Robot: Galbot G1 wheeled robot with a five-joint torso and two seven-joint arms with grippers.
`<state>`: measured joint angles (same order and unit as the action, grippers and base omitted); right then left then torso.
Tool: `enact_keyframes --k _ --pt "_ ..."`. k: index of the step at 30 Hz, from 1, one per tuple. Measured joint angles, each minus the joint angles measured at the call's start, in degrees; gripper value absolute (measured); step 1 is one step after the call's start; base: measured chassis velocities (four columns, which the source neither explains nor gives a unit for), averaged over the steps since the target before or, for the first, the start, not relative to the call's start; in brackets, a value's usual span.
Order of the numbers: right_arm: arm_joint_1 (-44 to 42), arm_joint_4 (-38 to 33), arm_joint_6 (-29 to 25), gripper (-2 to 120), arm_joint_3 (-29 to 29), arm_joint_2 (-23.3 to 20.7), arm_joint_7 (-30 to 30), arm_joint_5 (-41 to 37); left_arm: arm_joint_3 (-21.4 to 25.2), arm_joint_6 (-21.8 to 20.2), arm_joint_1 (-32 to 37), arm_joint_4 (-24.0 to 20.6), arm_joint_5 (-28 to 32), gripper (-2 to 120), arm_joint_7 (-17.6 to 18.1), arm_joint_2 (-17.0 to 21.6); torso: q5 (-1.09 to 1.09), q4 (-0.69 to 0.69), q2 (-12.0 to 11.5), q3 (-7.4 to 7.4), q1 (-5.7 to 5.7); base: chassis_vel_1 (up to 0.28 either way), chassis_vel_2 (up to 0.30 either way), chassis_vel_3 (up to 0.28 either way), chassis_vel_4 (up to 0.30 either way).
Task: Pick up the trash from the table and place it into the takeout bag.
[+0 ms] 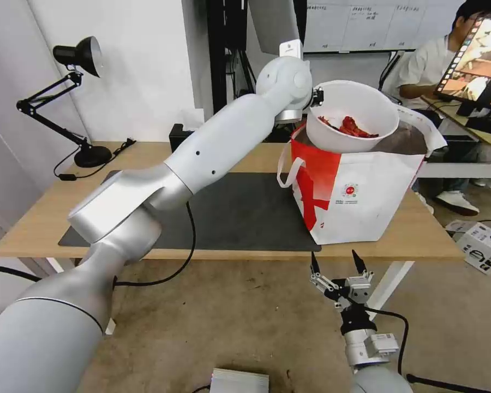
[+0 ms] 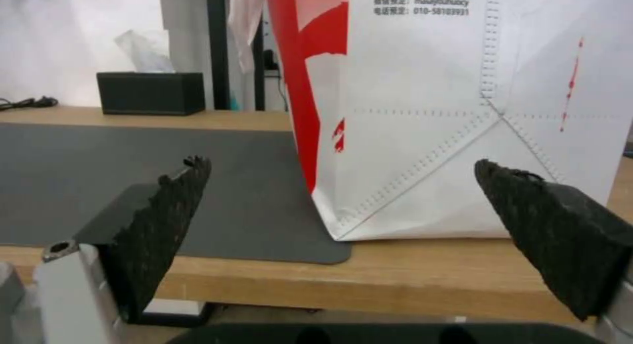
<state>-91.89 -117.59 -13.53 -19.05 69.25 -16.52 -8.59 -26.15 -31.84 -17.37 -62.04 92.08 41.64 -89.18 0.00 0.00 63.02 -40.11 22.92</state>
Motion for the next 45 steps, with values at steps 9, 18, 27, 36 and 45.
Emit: enact_keyframes --k 9,18,27,36,45 --pt "-0.2 -0.1 0.0 100 -0.1 0.3 0.0 0.1 -0.3 0.6 1.2 -4.8 1.2 0 2.2 1.2 0.00 0.00 0.0 0.00 0.00 0.000 0.000 0.000 0.000" --pt "-0.7 -0.4 0.0 100 -0.3 0.5 0.0 0.3 -1.5 1.1 1.8 -9.1 3.5 0 4.8 2.2 0.00 0.00 0.0 0.00 0.00 0.000 0.000 0.000 0.000" --pt "-1.0 -0.9 -0.1 100 -0.3 0.9 0.0 0.4 -2.9 1.1 1.3 -9.2 5.5 0 6.1 1.8 0.00 0.00 0.0 0.00 0.00 0.000 0.000 0.000 0.000" --pt "-1.1 -1.3 -0.1 100 -0.5 1.1 0.0 0.4 -2.9 0.6 1.1 -5.9 6.3 0 6.6 -0.7 0.00 0.00 0.0 0.00 0.00 0.000 0.000 0.000 0.000" --pt "-1.1 -1.3 -0.1 100 -1.0 1.1 0.0 0.4 -3.2 0.0 1.4 -6.3 6.0 11 6.6 -0.5 0.01 0.00 0.0 0.00 0.00 0.000 0.000 0.000 0.000"
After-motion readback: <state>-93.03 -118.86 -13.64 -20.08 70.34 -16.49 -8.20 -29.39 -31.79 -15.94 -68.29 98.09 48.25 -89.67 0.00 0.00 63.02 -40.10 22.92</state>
